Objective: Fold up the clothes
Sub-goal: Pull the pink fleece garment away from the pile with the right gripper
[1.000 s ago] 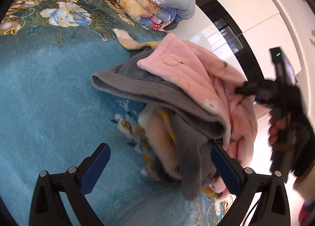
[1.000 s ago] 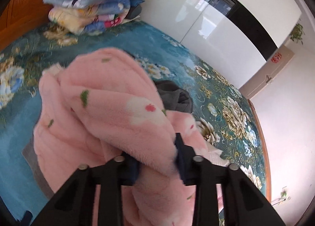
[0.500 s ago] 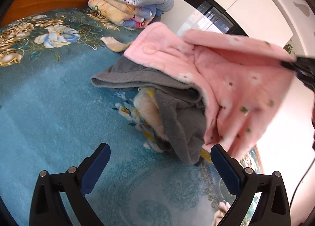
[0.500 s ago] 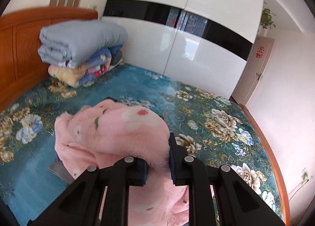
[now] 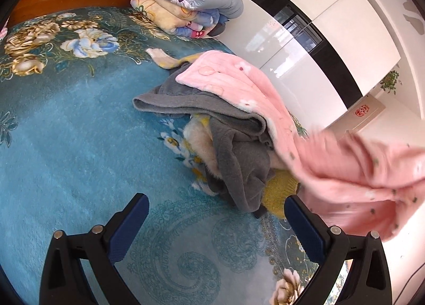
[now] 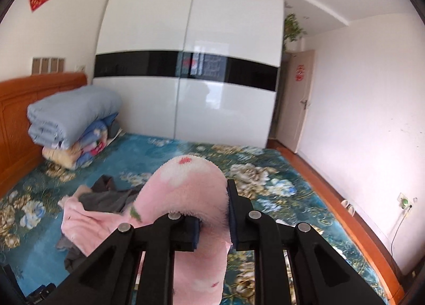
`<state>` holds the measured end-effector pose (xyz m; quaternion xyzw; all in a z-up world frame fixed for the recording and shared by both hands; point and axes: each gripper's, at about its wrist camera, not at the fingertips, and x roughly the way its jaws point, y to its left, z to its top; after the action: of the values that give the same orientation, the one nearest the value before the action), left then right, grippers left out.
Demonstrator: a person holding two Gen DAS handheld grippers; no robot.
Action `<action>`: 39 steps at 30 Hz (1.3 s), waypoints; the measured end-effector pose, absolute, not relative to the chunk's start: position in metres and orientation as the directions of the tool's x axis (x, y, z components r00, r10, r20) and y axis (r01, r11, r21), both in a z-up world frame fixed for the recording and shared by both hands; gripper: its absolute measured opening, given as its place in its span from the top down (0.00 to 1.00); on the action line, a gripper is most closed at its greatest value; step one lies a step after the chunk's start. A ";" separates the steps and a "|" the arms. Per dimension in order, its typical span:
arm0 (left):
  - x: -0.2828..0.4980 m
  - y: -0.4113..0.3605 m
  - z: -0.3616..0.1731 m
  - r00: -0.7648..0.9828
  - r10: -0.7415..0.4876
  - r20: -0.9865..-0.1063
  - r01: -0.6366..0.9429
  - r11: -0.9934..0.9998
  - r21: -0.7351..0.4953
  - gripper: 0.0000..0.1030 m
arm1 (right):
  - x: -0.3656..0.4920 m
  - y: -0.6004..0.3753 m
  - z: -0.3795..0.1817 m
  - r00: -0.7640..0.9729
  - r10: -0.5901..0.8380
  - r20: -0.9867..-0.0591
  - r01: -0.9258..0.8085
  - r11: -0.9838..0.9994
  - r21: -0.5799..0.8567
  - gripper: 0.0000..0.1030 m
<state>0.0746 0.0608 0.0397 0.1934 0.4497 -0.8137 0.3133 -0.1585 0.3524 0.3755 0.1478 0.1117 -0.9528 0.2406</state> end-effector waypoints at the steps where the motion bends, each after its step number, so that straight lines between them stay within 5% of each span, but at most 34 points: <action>1: 0.074 0.062 0.040 -0.728 -0.333 -0.599 0.685 -0.402 -0.608 0.00 | -0.157 0.355 0.374 -0.833 -0.430 -0.349 0.502 -0.852 -0.150 0.83; 9: 0.096 0.066 0.040 -0.755 -0.287 -0.590 0.656 -0.303 -0.692 0.00 | -0.129 0.328 0.259 -0.585 -0.469 -0.662 0.690 -0.717 -0.101 0.83; 17: 0.095 0.081 0.044 -0.764 -0.183 -0.619 0.643 -0.294 -0.707 0.00 | -0.098 0.338 0.282 -0.562 -0.605 -0.564 0.748 -0.663 -0.034 0.82; 20: 0.087 0.085 0.035 -0.753 -0.129 -0.645 0.652 -0.273 -0.707 0.00 | -0.106 0.356 0.242 -0.556 -0.509 -0.657 0.730 -0.677 -0.093 0.82; 23: 0.075 0.094 0.029 -0.741 -0.089 -0.665 0.659 -0.284 -0.696 0.00 | -0.127 0.381 0.153 -0.508 -0.261 -0.821 0.664 -0.726 -0.180 0.82; 28: 0.063 0.099 0.025 -0.706 -0.068 -0.705 0.685 -0.321 -0.654 0.00 | -0.146 0.442 0.056 -0.334 -0.081 -0.939 0.568 -0.812 -0.132 0.82; 33: 0.064 0.096 0.019 -0.702 -0.064 -0.709 0.691 -0.303 -0.657 0.00 | -0.132 0.447 0.090 -0.354 -0.193 -0.915 0.646 -0.758 -0.089 0.51; 37: 0.060 0.095 0.014 -0.697 -0.063 -0.714 0.699 -0.285 -0.656 0.00 | -0.122 0.417 0.110 -0.379 -0.285 -0.880 0.722 -0.686 -0.088 0.36; 39: 0.057 0.097 0.016 -0.681 -0.074 -0.729 0.711 -0.303 -0.634 0.00 | -0.119 0.384 0.100 -0.356 -0.297 -0.886 0.756 -0.648 -0.087 0.36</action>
<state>0.0575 0.0970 0.0157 0.3013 0.5288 -0.7489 0.2622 -0.1188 0.3842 0.1002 0.4573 0.2511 -0.7842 0.3358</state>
